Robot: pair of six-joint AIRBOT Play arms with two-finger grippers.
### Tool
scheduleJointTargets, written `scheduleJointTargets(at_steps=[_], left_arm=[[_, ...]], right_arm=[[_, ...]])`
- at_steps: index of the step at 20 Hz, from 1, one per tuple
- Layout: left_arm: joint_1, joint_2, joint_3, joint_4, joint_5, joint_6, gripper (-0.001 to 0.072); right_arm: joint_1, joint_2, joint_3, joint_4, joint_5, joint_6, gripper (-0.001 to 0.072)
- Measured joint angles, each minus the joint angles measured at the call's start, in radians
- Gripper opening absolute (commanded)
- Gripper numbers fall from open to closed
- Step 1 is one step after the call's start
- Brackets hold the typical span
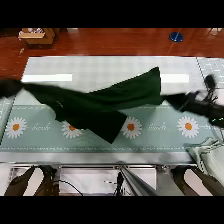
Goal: Fold the shirts.
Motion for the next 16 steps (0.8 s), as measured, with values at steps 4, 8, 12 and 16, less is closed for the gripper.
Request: scheduleJointTargets(at_steps=[4,8,12,16], left_arm=[[0.0,0.087,0.272,-0.071,0.097,0.0,0.0019],[0.0,0.169,0.516,-0.074,0.238,0.0,0.0018],[0.0,0.235,0.724,0.018,0.308,-0.014,0.0017],[-0.001,0.269,0.914,0.186,0.267,-0.169,0.0017]], right_arm=[[0.0,0.136,0.345,0.04,-0.124,0.077,0.0024],[0.0,0.187,0.768,-0.034,-0.345,0.167,0.0024],[0.0,0.2,1.127,-0.344,-0.439,0.363,0.0024],[0.0,0.211,1.37,-0.622,-0.334,0.543,0.0023]])
